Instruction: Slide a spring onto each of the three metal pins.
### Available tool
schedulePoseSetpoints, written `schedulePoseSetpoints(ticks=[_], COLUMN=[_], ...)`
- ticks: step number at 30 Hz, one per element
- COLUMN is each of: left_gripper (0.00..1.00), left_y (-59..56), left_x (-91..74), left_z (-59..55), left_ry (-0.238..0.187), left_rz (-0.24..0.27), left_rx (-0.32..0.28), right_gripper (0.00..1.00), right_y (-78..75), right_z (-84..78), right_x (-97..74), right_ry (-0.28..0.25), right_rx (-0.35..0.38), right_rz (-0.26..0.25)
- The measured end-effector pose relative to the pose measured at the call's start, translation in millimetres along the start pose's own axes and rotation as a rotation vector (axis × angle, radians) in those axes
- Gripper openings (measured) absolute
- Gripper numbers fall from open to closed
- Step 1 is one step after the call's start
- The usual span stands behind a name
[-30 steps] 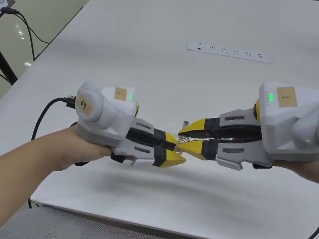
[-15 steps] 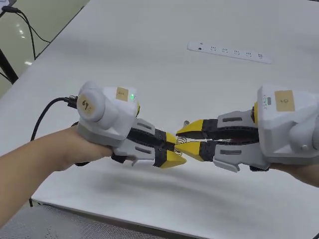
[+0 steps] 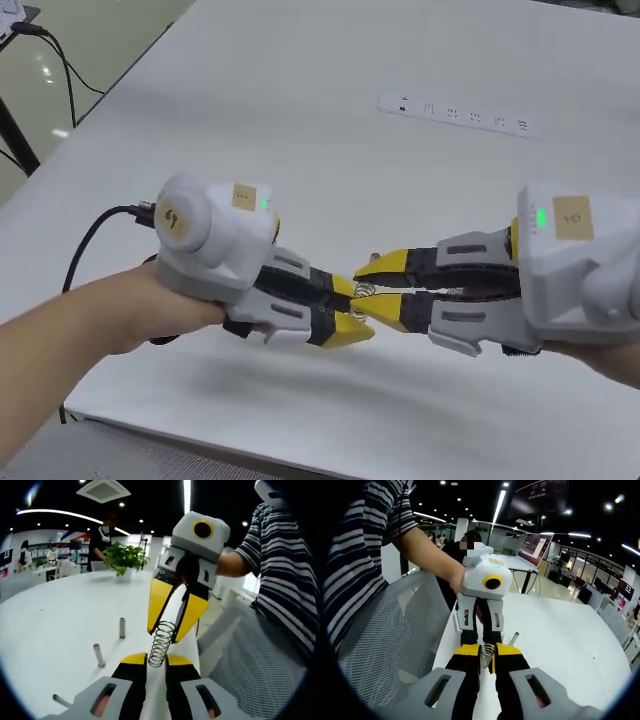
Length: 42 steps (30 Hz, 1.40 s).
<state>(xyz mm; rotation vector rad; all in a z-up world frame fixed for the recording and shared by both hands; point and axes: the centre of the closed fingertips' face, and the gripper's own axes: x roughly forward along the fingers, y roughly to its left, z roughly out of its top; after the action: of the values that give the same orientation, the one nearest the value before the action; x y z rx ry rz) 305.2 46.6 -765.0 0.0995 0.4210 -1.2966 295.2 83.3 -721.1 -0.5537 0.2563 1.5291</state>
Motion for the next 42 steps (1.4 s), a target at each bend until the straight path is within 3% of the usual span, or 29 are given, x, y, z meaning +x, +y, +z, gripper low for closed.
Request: schedulePoseSetpoints(ticks=[13,28,42], left_gripper=[0.13,0.20,0.36], left_y=[5.5,15.6,24.7], left_x=[-9.8,-34.8,-58.9], left_z=[1.5,-10.1,-19.2], left_ry=[-0.012,-0.009,-0.020], left_rz=[0.027,0.095,0.160], left_rx=[-0.018,-0.058,-0.097], right_gripper=[0.07,0.07,0.07], right_y=[-3.6,-13.7,-21.5], right_z=[-0.3,-6.8,-20.4], right_x=[1.5,0.8,-2.8], right_ry=[0.017,0.034,0.059], right_rx=[-0.012,0.000,0.015], right_rz=[-0.001,-0.036,-0.074])
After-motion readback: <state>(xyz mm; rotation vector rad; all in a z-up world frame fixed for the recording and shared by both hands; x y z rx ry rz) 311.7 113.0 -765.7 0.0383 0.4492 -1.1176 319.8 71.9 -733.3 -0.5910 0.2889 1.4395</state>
